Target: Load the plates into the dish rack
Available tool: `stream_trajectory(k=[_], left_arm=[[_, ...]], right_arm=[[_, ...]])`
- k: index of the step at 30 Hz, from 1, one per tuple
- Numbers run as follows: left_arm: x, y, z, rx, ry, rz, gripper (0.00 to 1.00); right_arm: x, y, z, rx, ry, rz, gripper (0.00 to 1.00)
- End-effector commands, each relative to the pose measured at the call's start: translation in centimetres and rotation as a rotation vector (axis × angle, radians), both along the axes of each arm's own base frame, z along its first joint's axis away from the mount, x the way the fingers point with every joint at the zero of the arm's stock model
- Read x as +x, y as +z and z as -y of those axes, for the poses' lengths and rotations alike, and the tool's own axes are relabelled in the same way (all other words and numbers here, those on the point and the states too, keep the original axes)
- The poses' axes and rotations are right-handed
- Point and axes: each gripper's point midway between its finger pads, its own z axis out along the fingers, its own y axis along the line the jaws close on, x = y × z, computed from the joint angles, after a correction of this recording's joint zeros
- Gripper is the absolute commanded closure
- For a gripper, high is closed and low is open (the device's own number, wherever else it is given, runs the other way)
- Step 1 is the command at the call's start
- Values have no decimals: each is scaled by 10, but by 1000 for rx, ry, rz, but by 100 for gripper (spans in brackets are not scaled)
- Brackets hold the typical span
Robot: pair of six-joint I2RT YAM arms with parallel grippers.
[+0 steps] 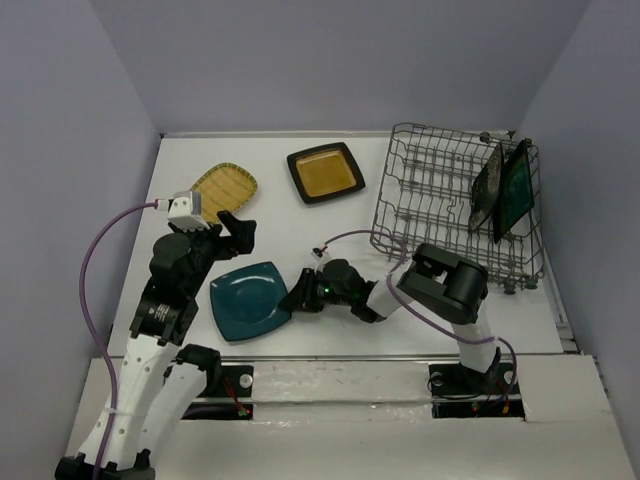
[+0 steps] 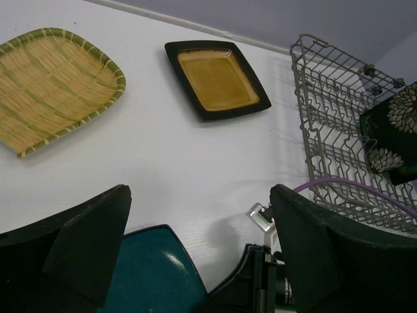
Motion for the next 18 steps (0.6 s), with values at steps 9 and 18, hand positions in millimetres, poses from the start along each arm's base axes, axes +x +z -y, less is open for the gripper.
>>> stream_trajectory(k=[9,18], left_arm=[[1,25,-1,-23,0,84,1],[0,25,2,-27,-17,84,1]], right_arm=[[-17,-6,10,37,21,-52,93],[19,108,24,101,-122,250,93]])
